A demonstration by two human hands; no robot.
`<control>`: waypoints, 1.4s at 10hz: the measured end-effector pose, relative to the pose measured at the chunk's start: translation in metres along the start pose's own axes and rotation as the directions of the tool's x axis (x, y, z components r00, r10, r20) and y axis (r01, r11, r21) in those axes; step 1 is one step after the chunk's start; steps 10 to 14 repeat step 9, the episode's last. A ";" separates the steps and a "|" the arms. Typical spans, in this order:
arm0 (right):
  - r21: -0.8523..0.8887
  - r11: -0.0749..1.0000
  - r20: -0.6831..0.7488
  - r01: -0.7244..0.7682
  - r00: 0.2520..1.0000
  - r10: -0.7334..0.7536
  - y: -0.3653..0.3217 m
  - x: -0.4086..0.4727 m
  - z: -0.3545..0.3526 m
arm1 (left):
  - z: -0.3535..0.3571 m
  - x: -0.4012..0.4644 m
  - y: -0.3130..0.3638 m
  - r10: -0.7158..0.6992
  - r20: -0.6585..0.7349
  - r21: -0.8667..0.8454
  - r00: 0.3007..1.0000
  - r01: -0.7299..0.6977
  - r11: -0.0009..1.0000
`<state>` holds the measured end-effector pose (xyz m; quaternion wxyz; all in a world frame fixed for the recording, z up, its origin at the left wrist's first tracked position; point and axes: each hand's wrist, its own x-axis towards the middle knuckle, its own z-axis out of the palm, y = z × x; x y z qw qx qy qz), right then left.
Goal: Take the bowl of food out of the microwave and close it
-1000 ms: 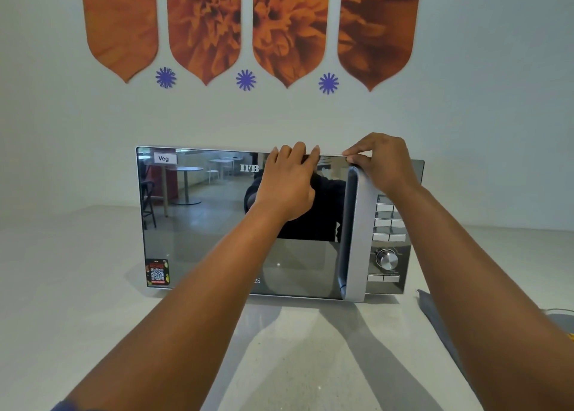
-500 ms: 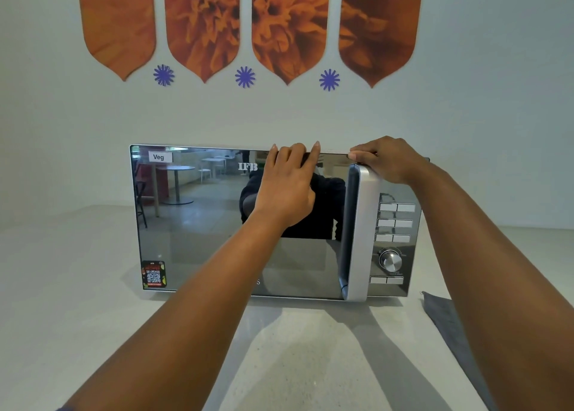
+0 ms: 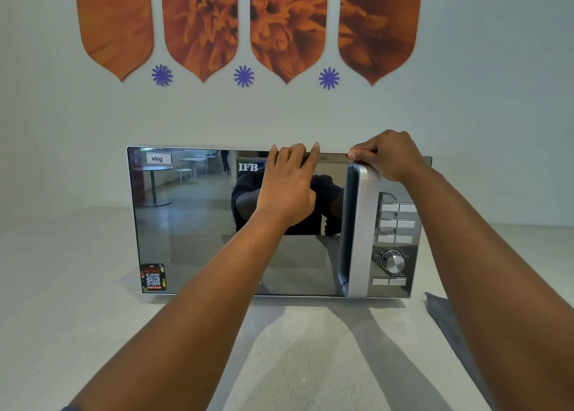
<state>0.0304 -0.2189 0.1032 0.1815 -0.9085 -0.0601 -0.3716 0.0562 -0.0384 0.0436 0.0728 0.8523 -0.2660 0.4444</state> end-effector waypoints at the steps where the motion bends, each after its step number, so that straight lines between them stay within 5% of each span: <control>1: -0.004 1.000 0.000 0.004 1.000 -0.004 0.000 -0.001 -0.001 | -0.002 0.001 0.001 -0.008 0.006 -0.013 1.000 0.008 1.000; 7: -0.088 0.995 -0.013 -0.048 0.999 0.047 -0.015 -0.020 0.008 | -0.019 0.002 0.000 0.010 0.131 -0.037 0.991 -0.005 0.999; 9: -0.200 0.979 -0.099 0.028 0.994 -0.049 -0.036 -0.030 0.001 | -0.027 -0.012 -0.008 -0.069 -0.034 0.021 0.997 0.070 0.997; 14: -0.200 0.979 -0.099 0.028 0.994 -0.049 -0.036 -0.030 0.001 | -0.027 -0.012 -0.008 -0.069 -0.034 0.021 0.997 0.070 0.997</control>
